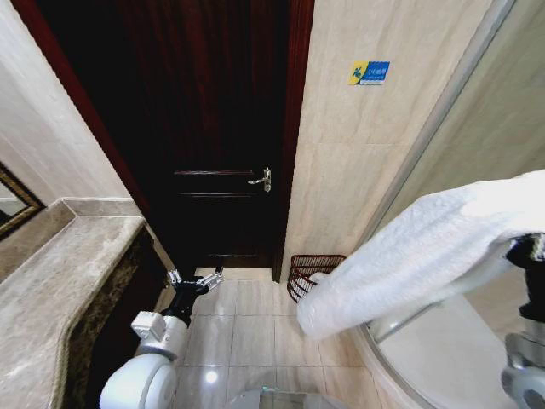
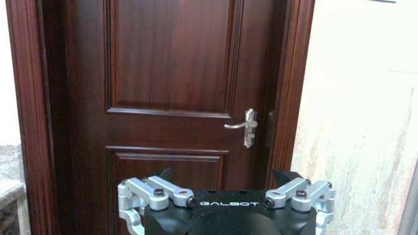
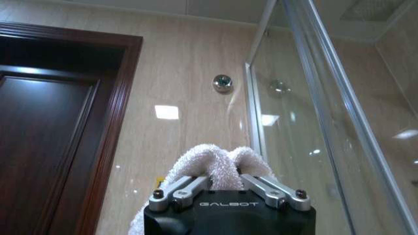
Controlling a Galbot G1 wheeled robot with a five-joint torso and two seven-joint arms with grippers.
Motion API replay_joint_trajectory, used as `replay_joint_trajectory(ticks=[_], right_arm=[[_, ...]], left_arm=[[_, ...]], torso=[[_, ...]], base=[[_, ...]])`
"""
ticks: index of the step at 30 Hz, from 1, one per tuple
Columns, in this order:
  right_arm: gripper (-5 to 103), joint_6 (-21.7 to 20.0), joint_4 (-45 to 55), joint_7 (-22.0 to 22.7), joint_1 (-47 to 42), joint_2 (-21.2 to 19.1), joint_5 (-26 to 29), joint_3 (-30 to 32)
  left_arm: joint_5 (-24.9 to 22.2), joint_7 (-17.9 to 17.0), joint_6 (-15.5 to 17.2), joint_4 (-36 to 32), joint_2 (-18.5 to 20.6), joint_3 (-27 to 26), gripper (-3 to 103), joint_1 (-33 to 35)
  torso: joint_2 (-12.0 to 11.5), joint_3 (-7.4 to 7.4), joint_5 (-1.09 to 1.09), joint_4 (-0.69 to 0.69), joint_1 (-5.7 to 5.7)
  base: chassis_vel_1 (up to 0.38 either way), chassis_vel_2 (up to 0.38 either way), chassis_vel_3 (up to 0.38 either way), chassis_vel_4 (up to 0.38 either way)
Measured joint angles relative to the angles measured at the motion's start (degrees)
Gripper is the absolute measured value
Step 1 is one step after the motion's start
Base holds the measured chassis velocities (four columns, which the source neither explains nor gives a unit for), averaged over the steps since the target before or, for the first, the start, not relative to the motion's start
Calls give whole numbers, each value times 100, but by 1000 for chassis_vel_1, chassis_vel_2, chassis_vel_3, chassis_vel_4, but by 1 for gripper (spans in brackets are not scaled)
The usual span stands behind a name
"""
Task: Discard the used towel into the hamper.
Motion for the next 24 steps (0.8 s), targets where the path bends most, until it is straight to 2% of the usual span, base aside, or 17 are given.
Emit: replay_joint_trajectory(ticks=[12, 18, 24], right_arm=[[5, 42, 0, -3, 92, -115, -113, -34], [5, -198, 0, 135, 400, -616, 8, -53], [5, -313, -11, 461, 874, -783, 52, -468]], left_arm=[[0, 0, 0, 0, 0, 0, 100, 0], [0, 0, 0, 0, 0, 0, 100, 0], [0, 0, 0, 0, 0, 0, 100, 0]], torso=[[0, 0, 1, 0, 0], [0, 0, -1, 2, 0], [0, 0, 1, 1, 0]], base=[[0, 0, 0, 0], [0, 0, 0, 0], [0, 0, 0, 0]])
